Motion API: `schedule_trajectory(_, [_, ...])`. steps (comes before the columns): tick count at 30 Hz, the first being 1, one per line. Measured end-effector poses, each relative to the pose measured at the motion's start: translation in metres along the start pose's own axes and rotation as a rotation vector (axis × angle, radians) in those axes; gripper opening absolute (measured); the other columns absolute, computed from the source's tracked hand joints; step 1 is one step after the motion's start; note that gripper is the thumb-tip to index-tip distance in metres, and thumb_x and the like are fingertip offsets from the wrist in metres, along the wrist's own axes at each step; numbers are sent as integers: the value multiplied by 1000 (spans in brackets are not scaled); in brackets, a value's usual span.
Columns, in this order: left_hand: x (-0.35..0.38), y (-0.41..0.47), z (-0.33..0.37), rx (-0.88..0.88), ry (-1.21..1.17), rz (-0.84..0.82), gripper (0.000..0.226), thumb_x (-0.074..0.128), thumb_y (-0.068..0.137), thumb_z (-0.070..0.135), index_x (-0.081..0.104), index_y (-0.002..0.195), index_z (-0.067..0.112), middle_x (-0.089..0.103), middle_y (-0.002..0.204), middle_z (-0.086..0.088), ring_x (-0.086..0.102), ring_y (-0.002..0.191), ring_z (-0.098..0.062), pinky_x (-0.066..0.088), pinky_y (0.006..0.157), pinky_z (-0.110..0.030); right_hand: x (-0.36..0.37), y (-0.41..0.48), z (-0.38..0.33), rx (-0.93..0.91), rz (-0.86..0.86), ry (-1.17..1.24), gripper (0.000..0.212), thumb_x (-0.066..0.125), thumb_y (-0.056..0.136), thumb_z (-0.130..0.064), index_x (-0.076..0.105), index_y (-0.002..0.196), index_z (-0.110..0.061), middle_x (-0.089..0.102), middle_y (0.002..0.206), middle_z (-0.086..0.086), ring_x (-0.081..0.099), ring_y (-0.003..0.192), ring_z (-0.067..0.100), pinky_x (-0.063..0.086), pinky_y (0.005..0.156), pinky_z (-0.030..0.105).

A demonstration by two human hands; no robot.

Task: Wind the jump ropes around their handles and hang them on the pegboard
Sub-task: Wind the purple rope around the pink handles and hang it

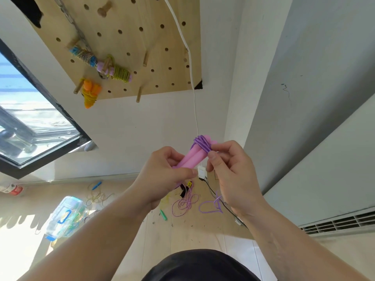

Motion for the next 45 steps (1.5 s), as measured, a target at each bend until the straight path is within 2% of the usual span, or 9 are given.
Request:
schedule_trajectory(6, [0,-3,-3,-81,-205,-4,43,91,64,5,64,97,2,71,78,-14,66,64,-24,46,54,-30,-2,-6,4,-144,-18,-380,12,66,98,-19,61,103,-29,75,91,-16,71,84,13,53,72,29])
schedule_trajectory(14, [-14,-13,3,-165,-541,-343,36,80,64,8,58,93,3,59,83,-23,62,67,-34,46,59,-37,-6,10,-13,179,-199,73,56,76,89,-31,46,137,-32,70,75,2,53,50,7,43,54,16])
schedule_trajectory(18, [-13,-14,-1,-258,-714,-716,63,88,67,18,52,118,6,51,95,-19,61,71,-35,51,60,-40,-7,22,-12,56,-425,154,45,66,88,-34,61,127,-14,61,73,-21,21,53,17,26,48,21])
schedule_trajectory(21, [-10,-12,-7,-301,-801,-801,56,87,71,21,60,116,-1,56,97,-20,64,74,-37,56,63,-44,-1,20,-16,77,-359,259,28,65,92,-18,62,116,-5,62,68,-18,33,45,10,31,45,17])
schedule_trajectory(26, [-9,-9,-4,-260,-566,-521,46,83,68,28,73,103,0,69,96,-25,69,89,-41,57,81,-51,7,20,-3,100,-151,193,22,66,85,-26,69,98,-9,55,55,-15,45,46,0,36,48,10])
schedule_trajectory(31, [1,-17,-1,281,267,119,66,89,55,53,57,110,36,59,112,21,60,98,-1,53,80,-24,10,24,9,93,55,114,5,71,92,-14,76,94,-15,63,61,-14,50,54,0,39,56,14])
schedule_trajectory(35, [16,-11,-10,603,752,237,68,84,66,39,41,118,31,48,112,15,50,98,-13,47,83,-28,19,26,10,109,144,77,10,77,89,-26,78,89,-16,70,77,12,56,70,12,46,70,31])
schedule_trajectory(40, [10,2,-9,662,645,299,40,75,70,12,54,103,19,57,90,10,53,76,-16,48,68,-30,15,25,1,124,101,115,11,71,94,-24,77,93,-14,57,64,6,46,59,10,41,52,17])
schedule_trajectory(45, [-5,1,7,302,118,162,43,78,65,-4,64,98,20,72,87,0,64,59,-17,50,53,-22,0,27,-12,117,-117,41,23,56,103,-21,73,118,-22,45,60,4,33,53,13,31,49,18])
Point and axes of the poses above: each hand's wrist, its own y-axis towards the middle knuckle, its own x-axis out of the palm, z = x × y, the point moved 1 cm from there along y, towards the middle knuckle
